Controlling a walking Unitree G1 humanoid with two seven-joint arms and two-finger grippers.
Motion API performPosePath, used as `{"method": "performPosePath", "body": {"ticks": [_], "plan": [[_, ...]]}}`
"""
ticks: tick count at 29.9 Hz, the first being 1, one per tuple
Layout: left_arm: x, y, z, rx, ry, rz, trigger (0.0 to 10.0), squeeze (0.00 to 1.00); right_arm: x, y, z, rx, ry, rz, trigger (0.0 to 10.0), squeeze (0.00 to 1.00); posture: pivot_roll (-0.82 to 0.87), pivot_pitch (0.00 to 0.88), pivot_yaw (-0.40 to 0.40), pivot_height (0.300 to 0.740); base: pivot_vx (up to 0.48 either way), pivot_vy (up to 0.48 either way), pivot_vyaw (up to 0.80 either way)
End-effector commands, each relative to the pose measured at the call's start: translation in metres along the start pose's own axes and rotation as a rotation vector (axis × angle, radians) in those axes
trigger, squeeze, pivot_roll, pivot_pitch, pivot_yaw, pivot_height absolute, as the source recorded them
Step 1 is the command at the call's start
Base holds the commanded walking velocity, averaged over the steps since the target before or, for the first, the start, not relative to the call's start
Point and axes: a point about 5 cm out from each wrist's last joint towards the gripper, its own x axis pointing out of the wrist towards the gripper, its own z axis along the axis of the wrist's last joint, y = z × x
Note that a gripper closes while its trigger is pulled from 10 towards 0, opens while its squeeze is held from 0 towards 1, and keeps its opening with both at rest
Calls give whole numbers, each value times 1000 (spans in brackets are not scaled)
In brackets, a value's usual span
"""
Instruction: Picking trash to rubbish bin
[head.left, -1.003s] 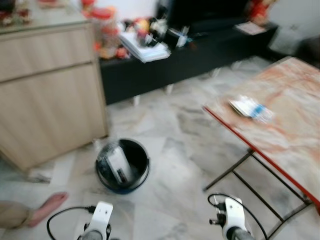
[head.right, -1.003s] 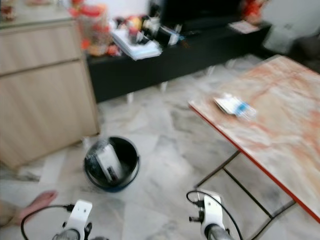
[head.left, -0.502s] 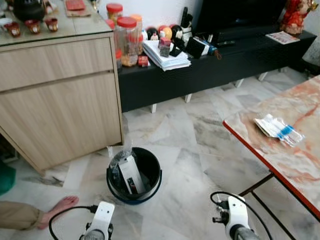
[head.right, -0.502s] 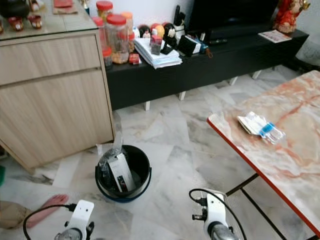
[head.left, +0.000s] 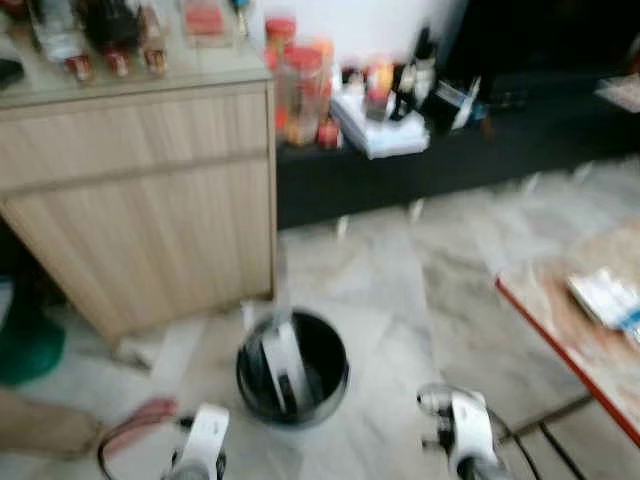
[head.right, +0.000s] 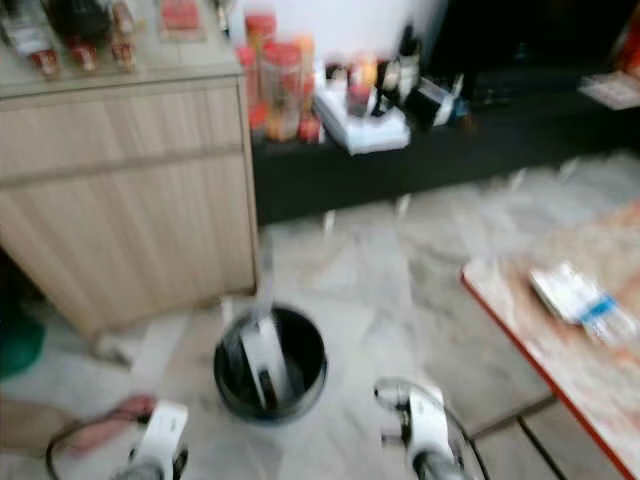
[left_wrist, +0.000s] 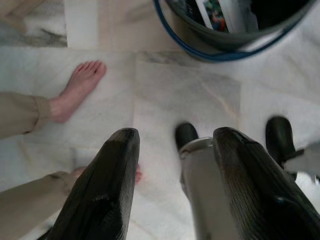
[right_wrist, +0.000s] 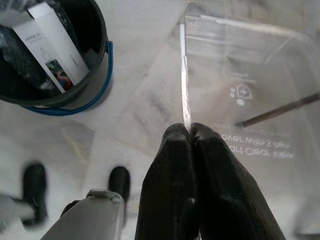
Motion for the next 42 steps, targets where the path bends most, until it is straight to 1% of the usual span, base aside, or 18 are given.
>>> {"method": "performPosePath", "body": {"ticks": [1, 3, 8, 15, 32, 33, 34, 36, 37, 38, 41, 42], "plan": [[-2, 6, -13, 4, 43, 13, 10000, 0, 2, 8, 4, -7, -12, 20, 10000, 0, 80, 134, -135, 740, 319, 0, 800], [-2, 6, -13, 3, 43, 13, 10000, 0, 2, 8, 4, 3, -11, 18, 10000, 0, 80, 134, -135, 740, 319, 0, 697], [-2, 6, -13, 4, 43, 14, 10000, 0, 2, 7, 4, 22, -13, 11, 10000, 0, 80, 134, -135, 740, 316, 0, 0], [-2, 6, -13, 3, 43, 13, 10000, 0, 2, 7, 4, -3, -10, 19, 10000, 0, 81, 135, -137, 740, 316, 0, 0], [-2, 6, -13, 2, 43, 14, 10000, 0, 2, 8, 5, -3, -5, 26, 10000, 0, 83, 136, -138, 740, 316, 0, 0], [-2, 6, -13, 3, 43, 13, 10000, 0, 3, 10, 7, -31, -7, 38, 10000, 0, 82, 135, -138, 740, 319, 0, 0], [-2, 6, -13, 3, 43, 13, 10000, 0, 3, 10, 7, -31, -7, 38, 10000, 0, 82, 135, -138, 740, 319, 0, 0], [-2, 6, -13, 3, 44, 14, 10000, 0, 4, 17, 11, -63, -13, 83, 10000, 0, 83, 136, -139, 740, 315, 0, 0], [-2, 6, -13, 3, 44, 14, 10000, 0, 4, 17, 11, -63, -13, 83, 10000, 0, 83, 136, -139, 740, 311, 0, 0], [-2, 6, -13, 2, 43, 16, 10000, 0, 5, 22, 15, -88, -23, 118, 10000, 0, 83, 136, -139, 740, 300, 0, 0], [-2, 6, -12, 1, 42, 16, 10000, 0, 7, 31, 23, -118, -43, 169, 10000, 0, 84, 136, -140, 740, 91, 0, 0], [-2, 6, -12, 2, 42, 18, 10000, 0, 8, 39, 30, -136, -59, 212, 10000, 0, 84, 136, -140, 740, 0, 0, 0]]}}
